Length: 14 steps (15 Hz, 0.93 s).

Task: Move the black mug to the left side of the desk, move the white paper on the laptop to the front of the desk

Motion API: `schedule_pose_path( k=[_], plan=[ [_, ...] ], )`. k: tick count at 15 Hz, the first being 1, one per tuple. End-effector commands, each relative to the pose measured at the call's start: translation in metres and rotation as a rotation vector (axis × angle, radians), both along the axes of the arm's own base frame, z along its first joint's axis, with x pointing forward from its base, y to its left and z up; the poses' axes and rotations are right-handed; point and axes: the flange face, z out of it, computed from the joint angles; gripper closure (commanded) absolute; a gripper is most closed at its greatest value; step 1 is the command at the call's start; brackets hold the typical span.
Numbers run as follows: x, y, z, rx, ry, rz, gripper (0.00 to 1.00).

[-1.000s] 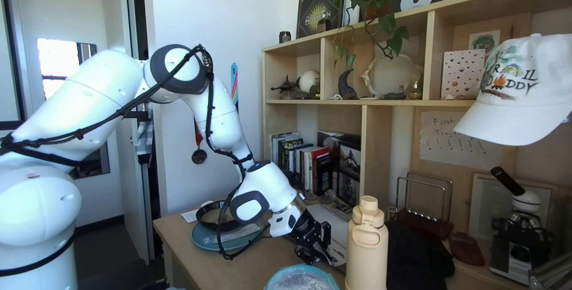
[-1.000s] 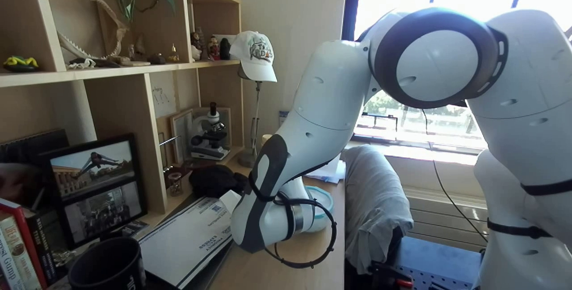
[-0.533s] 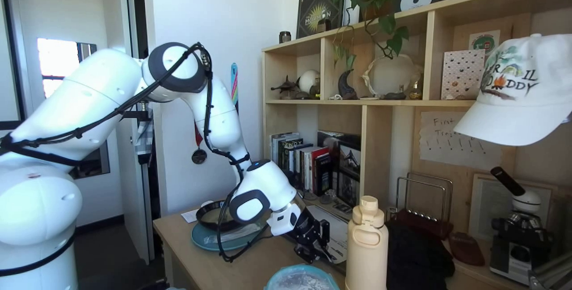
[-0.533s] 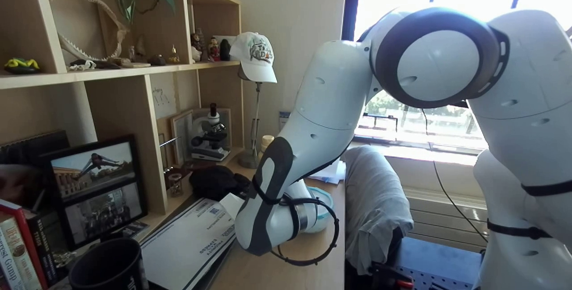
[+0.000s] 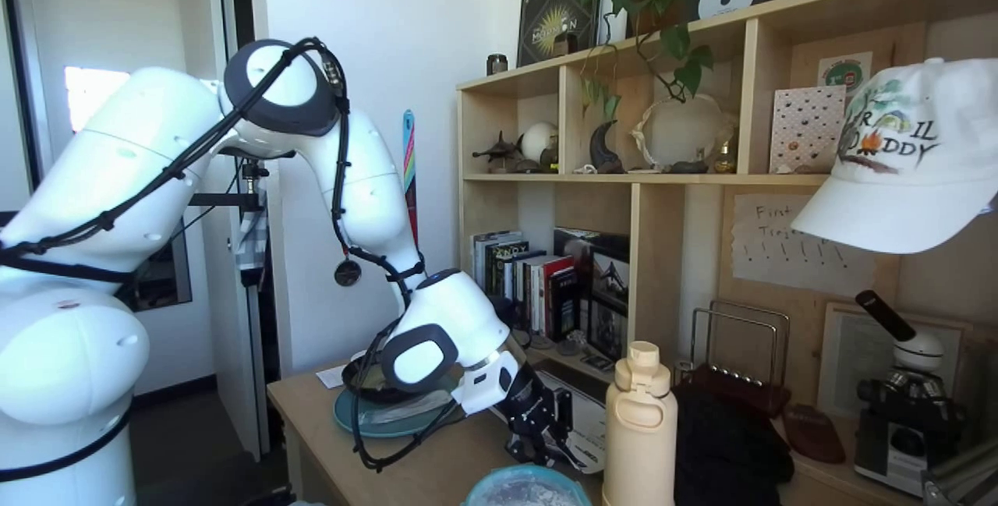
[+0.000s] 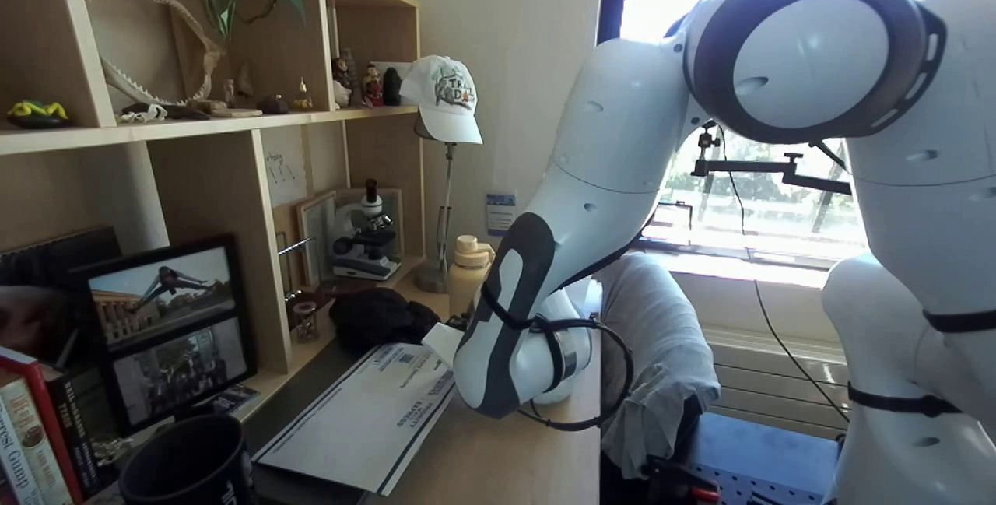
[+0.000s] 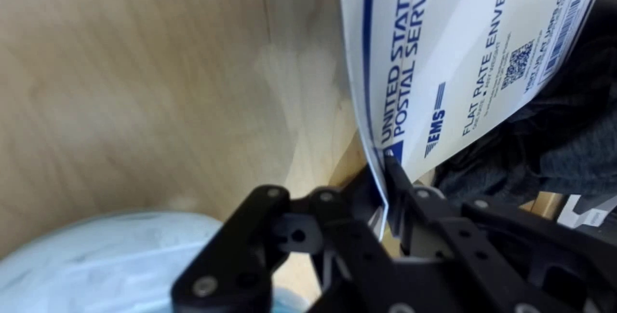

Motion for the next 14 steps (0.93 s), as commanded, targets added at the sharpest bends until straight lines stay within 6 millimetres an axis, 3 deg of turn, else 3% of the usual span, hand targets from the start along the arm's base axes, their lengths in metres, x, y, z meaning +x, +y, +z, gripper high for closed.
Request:
schedule_pose_path(
  k=[1, 9, 14],
  plan=[
    [-0.023, -0.001, 0.022, -0.001, 0.009, 0.037, 0.97],
    [-0.029, 0.01, 0.059, -0.01, -0.017, 0.161, 0.97],
    [-0.062, 0.018, 0.048, 0.013, 0.04, 0.176, 0.97]
  ],
)
